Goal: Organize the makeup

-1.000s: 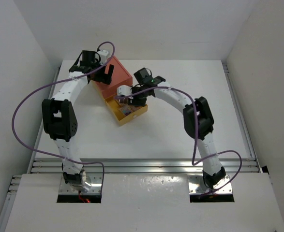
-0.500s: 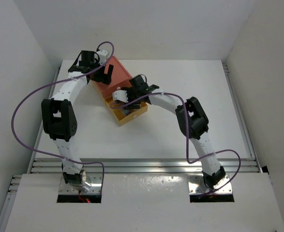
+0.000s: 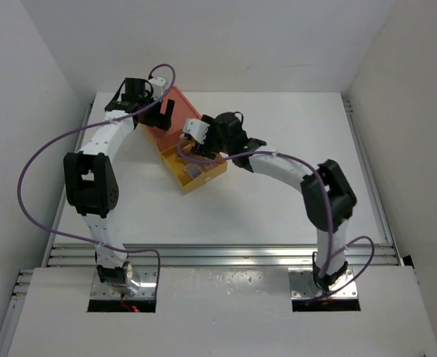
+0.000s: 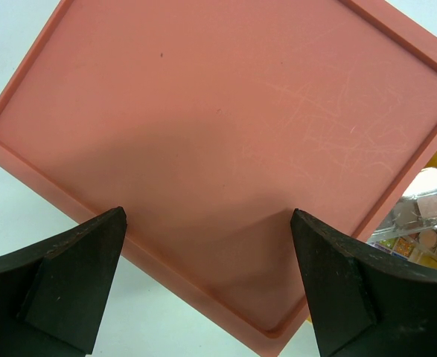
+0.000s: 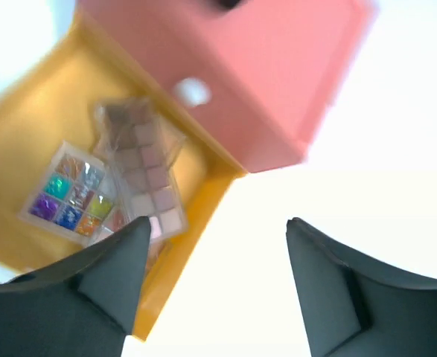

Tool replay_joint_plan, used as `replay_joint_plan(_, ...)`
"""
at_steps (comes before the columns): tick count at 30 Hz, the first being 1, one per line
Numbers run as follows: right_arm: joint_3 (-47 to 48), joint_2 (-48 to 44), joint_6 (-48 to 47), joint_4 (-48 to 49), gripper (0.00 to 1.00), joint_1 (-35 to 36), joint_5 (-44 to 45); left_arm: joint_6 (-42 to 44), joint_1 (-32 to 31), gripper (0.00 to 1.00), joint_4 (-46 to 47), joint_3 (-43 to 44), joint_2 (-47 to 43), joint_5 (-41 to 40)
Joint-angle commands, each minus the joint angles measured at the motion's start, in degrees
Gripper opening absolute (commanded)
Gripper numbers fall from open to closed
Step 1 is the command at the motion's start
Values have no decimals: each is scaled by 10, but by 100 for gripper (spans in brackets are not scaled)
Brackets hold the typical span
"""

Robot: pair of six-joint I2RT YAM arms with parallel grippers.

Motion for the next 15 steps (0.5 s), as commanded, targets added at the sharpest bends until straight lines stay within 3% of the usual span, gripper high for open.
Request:
replay_joint_plan(1,-96,-111,208,164,68,6,26,4,15,99,-38,-15,-4,-14)
replay_joint_plan(2,-112,-134,278,163,62,7,21,4,15,99,-38,-15,-4,-14)
replay_joint_plan(3,-141,-141,298,157,46,8,14,4,20,99,-38,-15,-4,-14)
replay_joint_plan(5,-184,-153,356,115,27,11,-6,4,20,99,-38,-15,1,-14)
replay_joint_plan(6,-192,-147,403,102,10,13,-7,4,20,99,-38,-15,1,-14)
replay_joint_plan(7,-198,-143,421,56,4,13,-10,4,20,99,-38,-15,1,-14)
replay_joint_plan(9,-203,-136,480,31,0,19,-12,4,20,99,-38,-15,1,-14)
replay_joint_plan(15,-249,-82,549,108,0,25,10,10,20,99,-38,-20,1,-19)
